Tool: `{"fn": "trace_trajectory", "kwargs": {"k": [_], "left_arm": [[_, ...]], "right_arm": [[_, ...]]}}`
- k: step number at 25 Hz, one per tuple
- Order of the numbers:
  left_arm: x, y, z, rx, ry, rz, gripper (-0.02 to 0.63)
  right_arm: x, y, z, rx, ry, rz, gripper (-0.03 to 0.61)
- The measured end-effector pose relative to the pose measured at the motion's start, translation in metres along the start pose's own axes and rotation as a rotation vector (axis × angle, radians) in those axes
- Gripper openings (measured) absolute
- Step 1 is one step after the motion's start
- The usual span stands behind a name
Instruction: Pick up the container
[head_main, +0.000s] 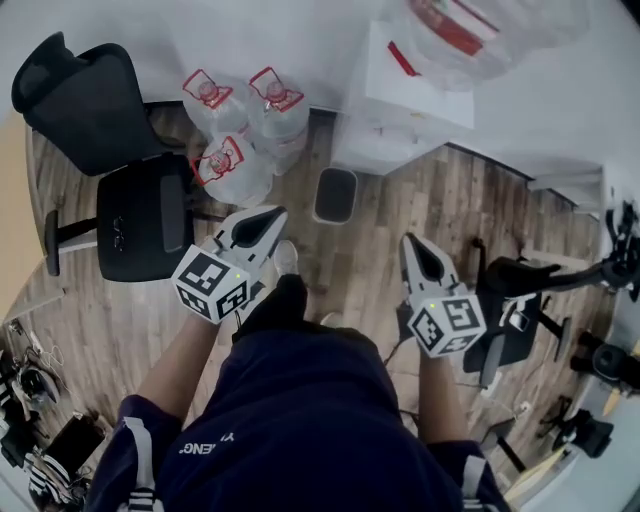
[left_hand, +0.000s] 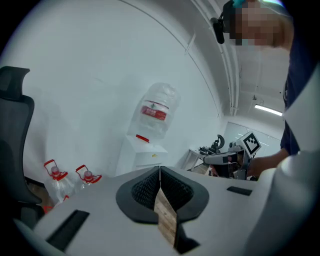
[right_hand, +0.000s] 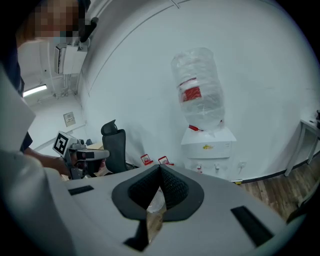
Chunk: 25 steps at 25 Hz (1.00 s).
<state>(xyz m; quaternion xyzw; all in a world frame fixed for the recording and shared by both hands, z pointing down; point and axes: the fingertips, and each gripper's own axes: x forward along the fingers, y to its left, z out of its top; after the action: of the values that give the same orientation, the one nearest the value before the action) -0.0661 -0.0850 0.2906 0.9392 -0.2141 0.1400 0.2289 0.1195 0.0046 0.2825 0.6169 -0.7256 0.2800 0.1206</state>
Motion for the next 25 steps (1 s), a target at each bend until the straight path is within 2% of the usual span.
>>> {"fn": "trace_trajectory", "kwargs": {"k": [7,14,20,25], "left_arm": [[0.034,0.060,0.006,0.009,0.057,-0.038,0.025],[0.079,0.100,-0.018,-0.022,0.113,-0.026,0.028],[0.090,0.076,-0.061,-0.040,0.144,0.024,0.035],[0.132,0.092,-0.122,-0.072,0.201,0.083,0.046]], "right_arm": [[0.074,-0.008,0.016,0.010,0.044,-0.036,0.006],[0.127,-0.040,0.006,0.018,0.090,-0.044,0.006],[0.116,-0.066,-0.034,0.020,0.118,-0.033,0.006],[0.155,-0.107,-0.095,0.037,0.204,0.017,0.006]]}}
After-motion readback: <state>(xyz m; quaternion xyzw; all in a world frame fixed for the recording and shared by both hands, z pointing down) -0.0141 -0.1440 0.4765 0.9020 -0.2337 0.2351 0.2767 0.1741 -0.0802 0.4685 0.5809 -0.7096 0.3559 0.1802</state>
